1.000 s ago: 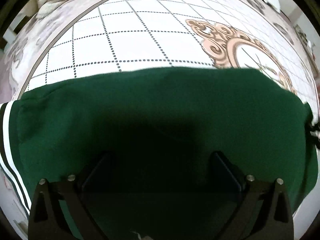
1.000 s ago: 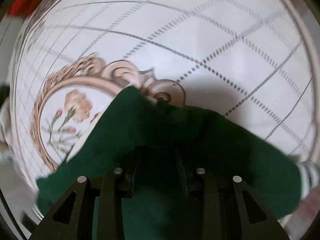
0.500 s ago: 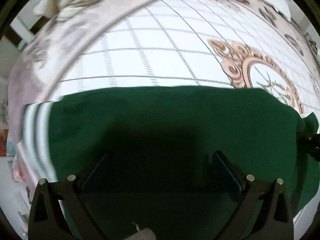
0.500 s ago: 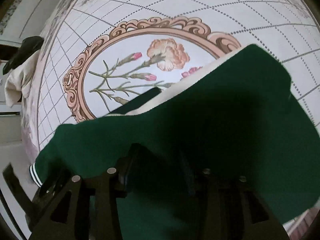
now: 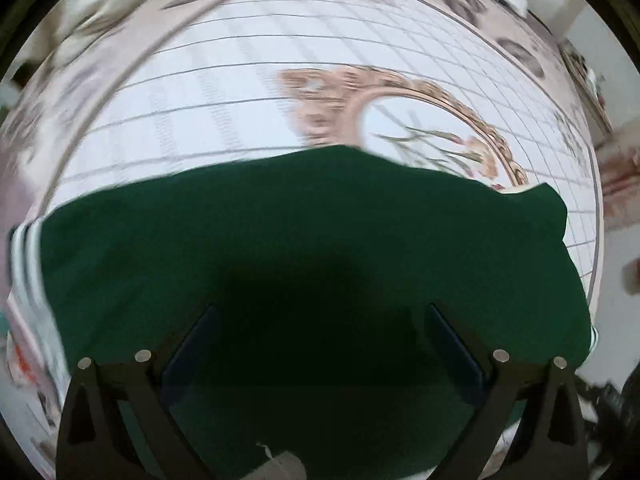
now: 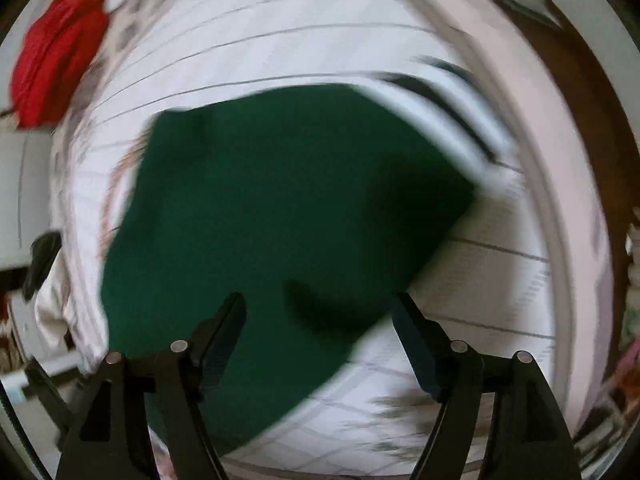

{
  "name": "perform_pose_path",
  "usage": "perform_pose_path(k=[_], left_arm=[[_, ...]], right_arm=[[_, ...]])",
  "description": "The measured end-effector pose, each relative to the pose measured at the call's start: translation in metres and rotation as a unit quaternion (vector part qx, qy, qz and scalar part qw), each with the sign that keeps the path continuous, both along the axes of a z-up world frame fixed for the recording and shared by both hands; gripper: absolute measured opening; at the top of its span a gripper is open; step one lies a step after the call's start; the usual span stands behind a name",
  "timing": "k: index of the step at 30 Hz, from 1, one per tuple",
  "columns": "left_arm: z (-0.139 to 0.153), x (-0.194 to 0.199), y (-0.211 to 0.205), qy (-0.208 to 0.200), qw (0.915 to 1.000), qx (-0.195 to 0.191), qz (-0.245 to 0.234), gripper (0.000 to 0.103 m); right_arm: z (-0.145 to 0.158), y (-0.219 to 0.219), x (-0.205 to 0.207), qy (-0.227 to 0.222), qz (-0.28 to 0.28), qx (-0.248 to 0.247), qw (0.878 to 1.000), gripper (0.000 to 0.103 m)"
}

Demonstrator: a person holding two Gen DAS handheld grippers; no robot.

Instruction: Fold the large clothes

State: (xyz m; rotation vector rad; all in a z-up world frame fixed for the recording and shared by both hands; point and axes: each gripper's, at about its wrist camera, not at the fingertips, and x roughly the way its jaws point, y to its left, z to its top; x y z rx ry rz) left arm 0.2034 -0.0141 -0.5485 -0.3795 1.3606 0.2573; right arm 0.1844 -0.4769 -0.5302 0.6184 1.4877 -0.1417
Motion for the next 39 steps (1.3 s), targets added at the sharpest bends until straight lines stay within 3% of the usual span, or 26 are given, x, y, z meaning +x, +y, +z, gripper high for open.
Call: perform_pose_path(k=[2,3,6,7,9,12,13,15,17,21,23,24,26,27,29,30,31,33,37,39], left_arm=[[-0.031,0.022,-0.016,0.031,0.9985,0.029,-0.034,0.103],[-0.040,0.027,-0.015,0.034,0.9985,0.023,-0.036,0.103],[-0.045,0.028,-0.002,0.028,0.9993,-0.017,-0.021,0.103],[-0.045,0.027,0.002,0.029,0.9992,-0.021,-0.018,0.103],[-0.045,0.026,0.006,0.034,0.9992,-0.019,-0.013,0.103],[-0.045,0.029,0.006,0.036,0.9992,-0.012,-0.013,0.103],[-0.045,0.030,0.005,0.035,0.9992,-0.008,-0.015,0.103],[-0.045,0.035,0.004,0.034,0.9993,0.003,-0.016,0.103],[-0.044,0.040,0.004,0.036,0.9992,0.007,-0.017,0.103],[-0.047,0.048,0.008,0.026,0.9995,0.002,-0.020,0.103],[-0.047,0.051,0.003,0.027,0.9992,0.014,-0.025,0.103],[-0.047,0.049,0.002,0.026,0.9992,0.017,-0.026,0.103],[-0.048,0.049,0.004,0.025,0.9995,0.006,-0.017,0.103],[-0.050,0.046,0.006,0.024,0.9996,0.003,-0.016,0.103],[-0.050,0.046,0.006,0.021,0.9996,0.002,-0.016,0.103],[-0.051,0.044,0.006,0.019,0.9997,0.003,-0.017,0.103],[-0.051,0.044,0.007,0.016,0.9997,0.005,-0.016,0.103],[-0.050,0.040,0.012,0.014,0.9998,0.004,-0.010,0.103],[-0.052,0.047,0.010,0.016,0.9997,-0.004,-0.017,0.103],[-0.056,0.056,0.009,0.016,0.9996,-0.005,-0.022,0.103]], right_arm=[[-0.015,-0.022,-0.010,-0.013,-0.023,0.018,1.000,0.077],[-0.025,-0.032,-0.013,-0.019,-0.035,0.042,0.998,0.077],[-0.058,-0.048,-0.010,-0.045,-0.072,0.119,0.989,0.078],[-0.069,-0.044,-0.005,-0.058,-0.081,0.136,0.986,0.084],[-0.073,-0.046,0.004,-0.095,-0.087,0.159,0.979,0.089],[-0.080,-0.039,0.020,-0.131,-0.093,0.198,0.967,0.088],[-0.082,-0.038,0.023,-0.137,-0.094,0.207,0.964,0.074],[-0.089,-0.038,0.027,-0.138,-0.102,0.236,0.956,0.032],[-0.087,-0.038,0.024,-0.143,-0.129,0.259,0.946,0.026],[-0.049,-0.038,0.007,-0.178,-0.157,0.262,0.935,0.023],[-0.045,-0.039,0.003,-0.183,-0.152,0.256,0.937,0.025],[-0.053,-0.039,0.006,-0.173,-0.139,0.255,0.941,0.034],[-0.083,-0.044,0.014,-0.129,-0.133,0.260,0.948,0.070],[-0.098,-0.046,0.018,-0.111,-0.130,0.273,0.947,0.079],[-0.112,-0.042,0.026,-0.131,-0.126,0.317,0.931,0.082],[-0.111,-0.036,0.032,-0.138,-0.115,0.322,0.929,0.078],[-0.108,-0.029,0.036,-0.144,-0.104,0.316,0.932,0.055],[-0.100,-0.017,0.038,-0.146,-0.090,0.291,0.941,0.024],[-0.069,-0.022,0.022,-0.177,-0.147,0.310,0.923,0.022],[-0.042,-0.018,0.017,-0.200,-0.136,0.297,0.924,0.021]])
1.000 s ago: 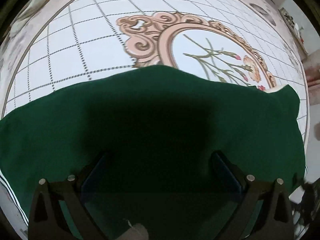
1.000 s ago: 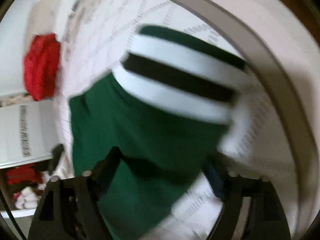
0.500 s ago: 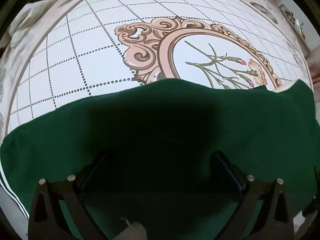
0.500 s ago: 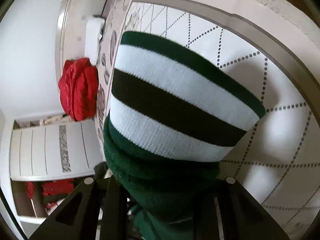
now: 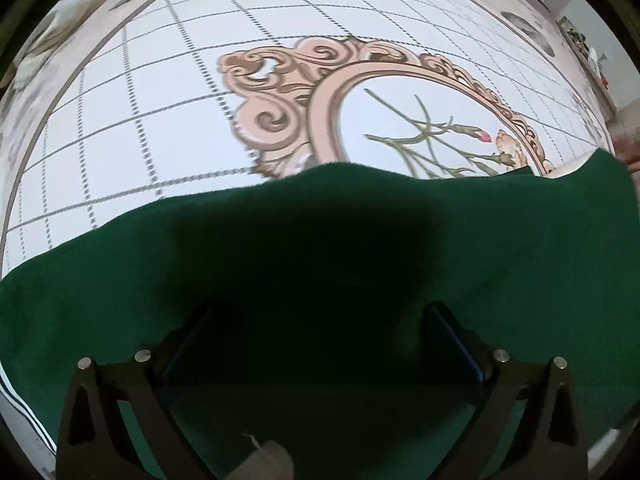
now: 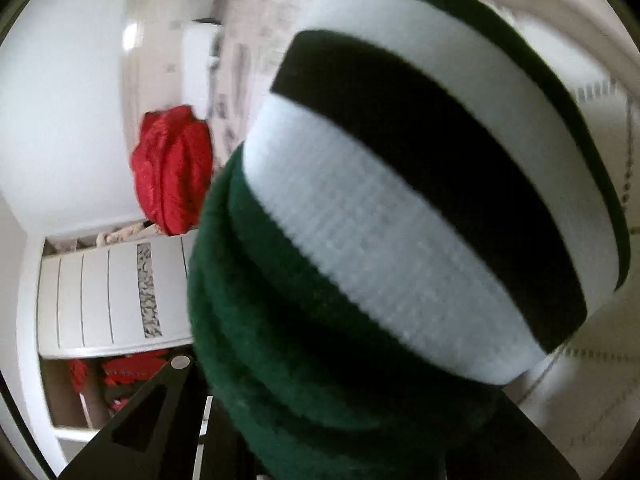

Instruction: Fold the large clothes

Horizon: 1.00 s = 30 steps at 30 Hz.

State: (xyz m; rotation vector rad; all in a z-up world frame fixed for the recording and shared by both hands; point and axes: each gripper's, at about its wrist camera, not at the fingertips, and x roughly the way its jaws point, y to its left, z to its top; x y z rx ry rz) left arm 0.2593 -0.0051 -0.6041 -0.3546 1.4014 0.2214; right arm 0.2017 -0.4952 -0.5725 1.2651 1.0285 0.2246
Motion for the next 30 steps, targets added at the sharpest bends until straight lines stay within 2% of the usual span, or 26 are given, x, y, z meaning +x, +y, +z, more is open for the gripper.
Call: perform_pose_path(k=[7,11,14,15,18,20,23,24,25,27,28,30], left_arm=[[-0.003,0.045,-0.021,-0.018,0.9990,-0.007,-0.040,0.103],[0.005,0.055,-0.014,-0.018,0.9987,-0.032,-0.037,0.103],[0.037,0.029,0.019,-0.039,0.9981,-0.047,0.003,0.103],[0.049,0.023,0.035,-0.049,0.9977,-0.044,0.019,0.103],[0.083,-0.032,0.087,-0.074,0.9942,-0.021,0.075,0.103],[0.100,-0.080,0.129,-0.080,0.9887,-0.011,0.127,0.103],[0.119,-0.159,0.185,-0.073,0.9773,0.014,0.198,0.103],[0.125,-0.185,0.200,-0.069,0.9733,0.026,0.217,0.103],[0.131,-0.212,0.216,-0.063,0.9685,0.042,0.237,0.103],[0.139,-0.251,0.236,-0.057,0.9596,0.065,0.268,0.103],[0.140,-0.259,0.239,-0.056,0.9557,0.073,0.280,0.103],[0.145,-0.283,0.250,-0.057,0.9472,0.085,0.304,0.103]], right_arm=[[0.100,0.031,0.001,-0.074,0.043,-0.080,0.993,0.021],[0.151,0.070,0.004,-0.114,0.091,-0.148,0.978,0.021],[0.185,0.114,-0.002,-0.145,0.139,-0.189,0.961,0.021],[0.197,0.137,-0.007,-0.157,0.163,-0.205,0.952,0.021],[0.221,0.207,-0.026,-0.189,0.234,-0.247,0.921,0.021],[0.226,0.257,-0.042,-0.204,0.283,-0.261,0.900,0.021],[0.218,0.338,-0.073,-0.221,0.360,-0.285,0.860,0.021],[0.208,0.372,-0.088,-0.223,0.394,-0.294,0.841,0.021],[0.198,0.394,-0.099,-0.222,0.415,-0.298,0.830,0.021],[0.162,0.452,-0.132,-0.209,0.480,-0.314,0.792,0.022],[0.145,0.469,-0.145,-0.199,0.498,-0.320,0.781,0.022],[0.103,0.505,-0.175,-0.170,0.546,-0.342,0.746,0.022]])
